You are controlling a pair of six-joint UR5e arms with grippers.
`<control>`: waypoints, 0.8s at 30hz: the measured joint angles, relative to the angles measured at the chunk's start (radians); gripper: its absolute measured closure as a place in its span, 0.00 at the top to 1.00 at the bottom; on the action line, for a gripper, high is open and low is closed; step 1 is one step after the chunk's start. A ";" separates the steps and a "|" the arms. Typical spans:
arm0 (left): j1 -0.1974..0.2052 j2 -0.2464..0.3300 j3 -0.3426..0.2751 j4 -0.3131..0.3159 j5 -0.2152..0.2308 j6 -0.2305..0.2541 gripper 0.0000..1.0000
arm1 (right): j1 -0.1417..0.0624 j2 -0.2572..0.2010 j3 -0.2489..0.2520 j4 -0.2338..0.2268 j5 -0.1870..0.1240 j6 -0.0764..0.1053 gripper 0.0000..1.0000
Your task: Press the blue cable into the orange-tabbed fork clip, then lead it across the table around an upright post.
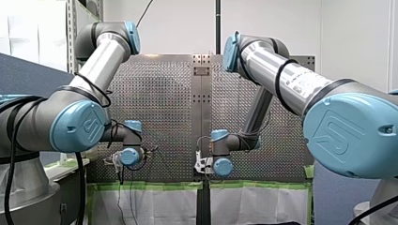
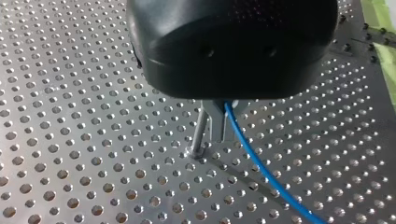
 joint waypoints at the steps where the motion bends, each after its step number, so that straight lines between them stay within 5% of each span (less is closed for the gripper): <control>1: 0.000 0.000 0.003 -0.003 0.001 -0.002 0.00 | 0.000 0.000 0.000 0.000 0.000 0.000 0.00; 14: 0.004 -0.007 0.014 -0.011 -0.002 -0.013 0.00 | -0.013 0.002 0.000 -0.001 0.000 0.000 0.00; 24: 0.007 -0.069 0.063 -0.027 0.009 -0.017 0.00 | -0.026 0.002 -0.002 -0.003 -0.001 0.000 0.00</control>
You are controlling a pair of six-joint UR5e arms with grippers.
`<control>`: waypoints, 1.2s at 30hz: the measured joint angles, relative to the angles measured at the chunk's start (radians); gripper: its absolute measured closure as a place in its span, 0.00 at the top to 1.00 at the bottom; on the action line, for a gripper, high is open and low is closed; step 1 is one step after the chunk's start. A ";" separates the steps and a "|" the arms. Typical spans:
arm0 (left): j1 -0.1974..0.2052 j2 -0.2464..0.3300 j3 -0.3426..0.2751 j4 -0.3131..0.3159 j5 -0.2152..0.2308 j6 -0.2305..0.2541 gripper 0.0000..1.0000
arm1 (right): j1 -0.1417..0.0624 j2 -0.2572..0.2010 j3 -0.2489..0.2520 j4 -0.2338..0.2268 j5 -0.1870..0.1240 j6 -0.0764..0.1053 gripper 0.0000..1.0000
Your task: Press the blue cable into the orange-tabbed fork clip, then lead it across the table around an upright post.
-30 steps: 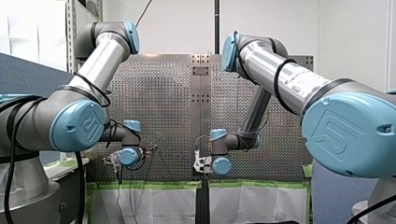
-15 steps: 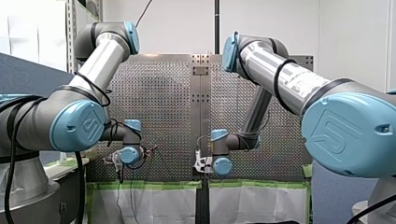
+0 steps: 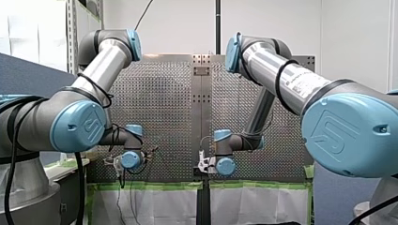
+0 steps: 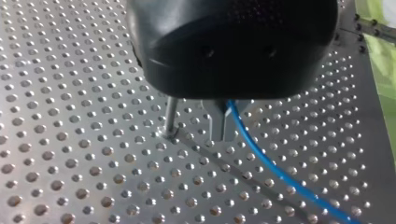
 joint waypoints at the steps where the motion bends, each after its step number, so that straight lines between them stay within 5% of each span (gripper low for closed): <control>1: 0.001 -0.003 0.004 0.000 0.001 -0.001 0.00 | -0.001 0.000 -0.001 0.000 0.000 0.000 0.00; 19: 0.023 -0.007 0.014 0.002 0.037 -0.031 0.04 | -0.029 0.000 -0.021 0.011 -0.003 0.000 0.00; 21: 0.024 -0.007 0.014 0.002 0.052 -0.029 0.23 | -0.030 0.000 -0.021 0.012 -0.004 0.000 0.00; 24: 0.026 -0.007 0.014 0.003 0.068 -0.025 0.36 | -0.030 0.000 -0.021 0.012 -0.003 0.000 0.00; 32: 0.029 -0.007 0.014 -0.006 0.064 -0.029 0.55 | -0.030 0.000 -0.021 0.013 -0.008 0.000 0.00; 33: 0.030 -0.007 0.014 -0.006 0.067 -0.028 0.90 | -0.030 0.000 -0.021 0.013 -0.009 0.000 0.00; 36: 0.033 -0.007 0.014 -0.011 0.083 -0.026 1.00 | -0.030 0.000 -0.021 0.013 -0.010 0.000 0.00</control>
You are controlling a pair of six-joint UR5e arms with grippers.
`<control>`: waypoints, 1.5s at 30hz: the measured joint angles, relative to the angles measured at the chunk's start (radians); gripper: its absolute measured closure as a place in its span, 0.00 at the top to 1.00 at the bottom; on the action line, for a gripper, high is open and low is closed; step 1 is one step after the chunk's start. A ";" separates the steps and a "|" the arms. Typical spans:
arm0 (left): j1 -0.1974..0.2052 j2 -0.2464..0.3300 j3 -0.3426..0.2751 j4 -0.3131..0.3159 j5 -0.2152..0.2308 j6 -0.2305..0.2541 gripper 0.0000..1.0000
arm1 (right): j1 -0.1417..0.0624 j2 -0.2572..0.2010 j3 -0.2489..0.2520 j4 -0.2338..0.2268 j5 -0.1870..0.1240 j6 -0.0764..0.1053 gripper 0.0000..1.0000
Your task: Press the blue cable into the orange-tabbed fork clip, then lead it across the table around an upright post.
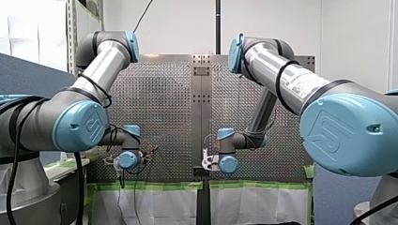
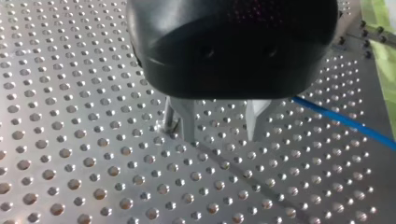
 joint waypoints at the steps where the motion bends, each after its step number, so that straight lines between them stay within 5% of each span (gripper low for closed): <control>1: 0.002 0.000 0.000 -0.006 0.003 0.001 1.00 | 0.000 0.000 0.000 0.000 0.000 0.000 0.00; 6: 0.005 0.000 -0.001 -0.043 -0.003 -0.001 1.00 | 0.000 0.000 0.000 0.000 -0.001 0.000 0.00; 14: 0.012 0.001 -0.049 -0.095 0.051 0.005 1.00 | 0.000 0.000 0.000 0.000 -0.002 0.000 0.00; 22: 0.013 0.002 -0.119 -0.047 0.097 0.012 1.00 | 0.000 0.000 0.000 0.001 -0.009 0.000 0.00; 34: 0.008 0.081 -0.192 -0.014 0.083 0.034 1.00 | 0.000 0.000 0.000 0.006 -0.010 0.000 0.00; 45: 0.002 0.092 -0.238 0.022 0.090 0.085 1.00 | 0.000 0.001 0.000 0.009 -0.011 0.000 0.00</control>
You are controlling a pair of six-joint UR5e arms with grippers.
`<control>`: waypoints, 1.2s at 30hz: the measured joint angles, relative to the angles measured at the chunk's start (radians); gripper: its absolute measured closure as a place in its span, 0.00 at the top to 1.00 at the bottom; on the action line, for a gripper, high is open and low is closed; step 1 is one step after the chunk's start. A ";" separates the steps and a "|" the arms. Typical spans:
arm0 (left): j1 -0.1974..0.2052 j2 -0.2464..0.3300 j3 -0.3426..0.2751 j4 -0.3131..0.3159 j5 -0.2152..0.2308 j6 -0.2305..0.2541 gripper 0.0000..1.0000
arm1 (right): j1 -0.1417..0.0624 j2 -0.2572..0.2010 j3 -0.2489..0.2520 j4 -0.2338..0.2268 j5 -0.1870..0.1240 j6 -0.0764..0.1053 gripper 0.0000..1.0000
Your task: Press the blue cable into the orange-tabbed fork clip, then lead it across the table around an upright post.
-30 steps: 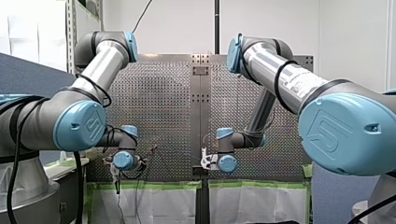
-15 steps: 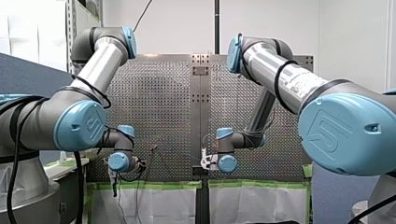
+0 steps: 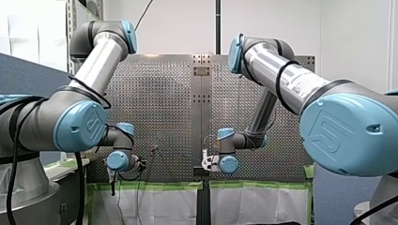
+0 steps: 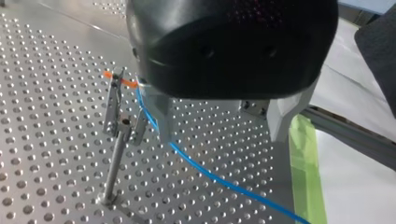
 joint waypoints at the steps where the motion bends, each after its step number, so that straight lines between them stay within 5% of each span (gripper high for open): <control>1: 0.000 0.004 -0.001 -0.002 0.001 0.010 1.00 | 0.000 0.000 0.000 0.000 0.000 0.000 0.00; 16: -0.011 0.133 -0.002 -0.083 -0.001 0.144 1.00 | 0.000 0.001 0.000 0.002 -0.002 0.000 0.00; 36: -0.057 0.147 -0.002 -0.087 -0.058 0.161 1.00 | 0.003 0.001 0.000 0.011 -0.002 0.004 0.00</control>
